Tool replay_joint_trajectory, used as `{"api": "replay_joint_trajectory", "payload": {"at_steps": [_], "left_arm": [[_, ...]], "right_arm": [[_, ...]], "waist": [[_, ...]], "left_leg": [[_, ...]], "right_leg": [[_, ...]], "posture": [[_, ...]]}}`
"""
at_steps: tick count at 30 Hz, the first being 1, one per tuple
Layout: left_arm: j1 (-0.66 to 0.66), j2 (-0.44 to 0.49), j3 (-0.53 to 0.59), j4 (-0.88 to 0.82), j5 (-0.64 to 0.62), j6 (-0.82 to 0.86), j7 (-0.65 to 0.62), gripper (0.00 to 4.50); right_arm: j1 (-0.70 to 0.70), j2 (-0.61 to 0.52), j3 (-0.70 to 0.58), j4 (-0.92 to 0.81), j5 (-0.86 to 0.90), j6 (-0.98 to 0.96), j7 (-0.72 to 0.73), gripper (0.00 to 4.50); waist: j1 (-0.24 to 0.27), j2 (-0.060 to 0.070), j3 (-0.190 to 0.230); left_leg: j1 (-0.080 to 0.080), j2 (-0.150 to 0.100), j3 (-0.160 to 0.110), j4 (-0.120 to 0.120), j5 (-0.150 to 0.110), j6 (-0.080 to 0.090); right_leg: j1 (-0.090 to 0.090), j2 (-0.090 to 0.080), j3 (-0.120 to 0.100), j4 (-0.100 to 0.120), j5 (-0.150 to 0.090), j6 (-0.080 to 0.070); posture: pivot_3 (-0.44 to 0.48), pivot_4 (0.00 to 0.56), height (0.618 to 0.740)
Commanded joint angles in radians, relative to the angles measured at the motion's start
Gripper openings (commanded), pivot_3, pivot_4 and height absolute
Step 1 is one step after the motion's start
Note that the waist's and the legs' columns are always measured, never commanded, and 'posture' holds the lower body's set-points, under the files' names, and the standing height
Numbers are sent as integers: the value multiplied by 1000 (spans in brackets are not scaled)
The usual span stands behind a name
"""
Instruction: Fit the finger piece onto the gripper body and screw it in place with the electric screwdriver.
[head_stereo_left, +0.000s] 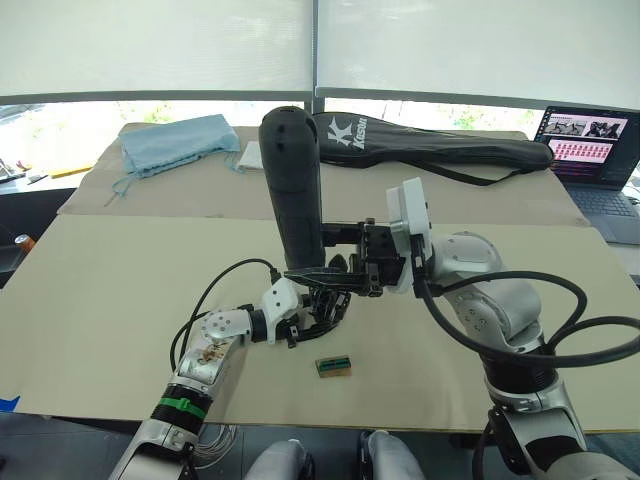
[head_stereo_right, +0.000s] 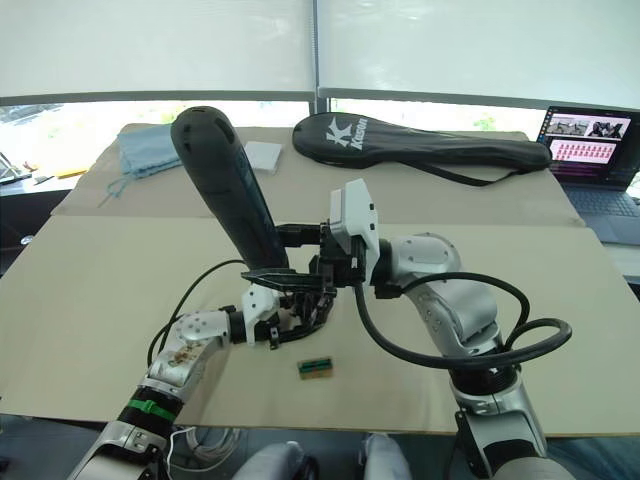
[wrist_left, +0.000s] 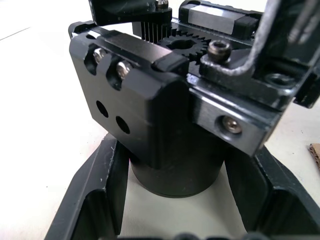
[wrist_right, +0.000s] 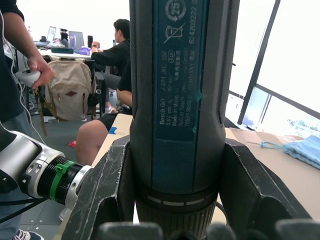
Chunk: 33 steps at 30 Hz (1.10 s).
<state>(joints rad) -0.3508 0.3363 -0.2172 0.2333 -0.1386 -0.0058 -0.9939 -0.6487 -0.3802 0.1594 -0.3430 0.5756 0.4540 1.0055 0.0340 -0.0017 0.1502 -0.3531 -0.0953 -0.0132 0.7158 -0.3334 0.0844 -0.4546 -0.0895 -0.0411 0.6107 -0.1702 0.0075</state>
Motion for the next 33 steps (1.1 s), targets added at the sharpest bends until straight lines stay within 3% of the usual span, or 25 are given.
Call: {"api": "replay_joint_trajectory", "payload": {"at_steps": [1, 33], "left_arm": [[31, 3, -37, 43, 26, 20, -3, 2281], [39, 8, -41, 36, 26, 26, -5, 2281]], "right_arm": [[-9, 2, -12, -26, 14, -27, 6, 1916], [-4, 0, -2, -14, -9, -48, 20, 1916]], "waist": [[0, 0, 0], [-8, 0, 0]], "left_leg": [[0, 0, 0, 0, 0, 0], [0, 0, 0, 0, 0, 0]], "right_leg": [[0, 0, 0, 0, 0, 0], [0, 0, 0, 0, 0, 0]], "posture": [[0, 150, 740], [0, 150, 740]]}}
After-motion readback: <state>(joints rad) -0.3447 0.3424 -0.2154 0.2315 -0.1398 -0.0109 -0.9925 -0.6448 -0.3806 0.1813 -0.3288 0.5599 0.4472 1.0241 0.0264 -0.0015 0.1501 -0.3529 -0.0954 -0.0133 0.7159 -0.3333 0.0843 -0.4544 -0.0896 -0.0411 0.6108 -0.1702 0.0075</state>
